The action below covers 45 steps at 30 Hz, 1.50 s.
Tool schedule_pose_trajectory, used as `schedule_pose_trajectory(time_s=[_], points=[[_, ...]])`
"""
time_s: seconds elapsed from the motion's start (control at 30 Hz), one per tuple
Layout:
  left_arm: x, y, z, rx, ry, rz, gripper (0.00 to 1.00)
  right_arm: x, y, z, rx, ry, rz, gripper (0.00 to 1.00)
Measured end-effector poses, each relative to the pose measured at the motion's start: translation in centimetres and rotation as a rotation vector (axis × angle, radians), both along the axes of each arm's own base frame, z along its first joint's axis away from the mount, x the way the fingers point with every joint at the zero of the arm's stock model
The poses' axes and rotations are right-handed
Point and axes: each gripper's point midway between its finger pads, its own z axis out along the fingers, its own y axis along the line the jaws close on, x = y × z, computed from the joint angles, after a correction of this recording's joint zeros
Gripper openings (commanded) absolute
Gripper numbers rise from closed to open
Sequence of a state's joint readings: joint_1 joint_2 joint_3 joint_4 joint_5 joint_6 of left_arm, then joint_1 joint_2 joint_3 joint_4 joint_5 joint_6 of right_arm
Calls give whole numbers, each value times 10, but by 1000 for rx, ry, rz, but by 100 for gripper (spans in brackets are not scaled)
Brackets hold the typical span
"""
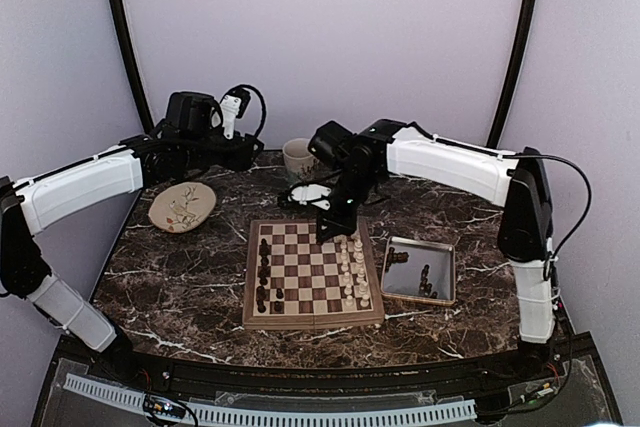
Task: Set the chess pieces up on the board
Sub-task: Place the pawn at c7.
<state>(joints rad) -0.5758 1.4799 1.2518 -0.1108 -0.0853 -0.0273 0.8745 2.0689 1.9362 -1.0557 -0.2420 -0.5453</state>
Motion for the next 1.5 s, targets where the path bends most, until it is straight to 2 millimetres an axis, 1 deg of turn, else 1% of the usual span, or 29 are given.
schedule_pose_trajectory(time_s=[0.1,0.2,0.33,0.47,0.6,0.77,0.93,1.1,1.33,1.43,1.5], points=[[0,2,4,-6,-10,12,56,-14,29,-13,-14,7,58,7],[-1,5,5,-9,-12,23,56,-24,51,-24,-20,13,101,7],[0,9,5,-21,-10,43,56,-36,74,-37,-28,16,145,7],[2,11,5,-36,-2,55,56,-46,87,-51,-38,26,173,7],[3,13,5,-45,3,61,56,-50,93,-64,-51,36,184,7],[3,13,5,-47,4,63,56,-50,97,-72,-56,41,188,7],[3,13,5,-52,9,56,56,-52,100,-70,-45,41,194,8],[3,14,5,-56,14,53,56,-59,104,-70,-42,46,209,9],[2,12,4,-62,19,44,56,-64,105,-79,-57,56,218,10],[2,11,4,-64,21,39,56,-63,106,-79,-54,54,217,13],[2,11,4,-65,21,37,56,-63,106,-80,-55,54,216,17]])
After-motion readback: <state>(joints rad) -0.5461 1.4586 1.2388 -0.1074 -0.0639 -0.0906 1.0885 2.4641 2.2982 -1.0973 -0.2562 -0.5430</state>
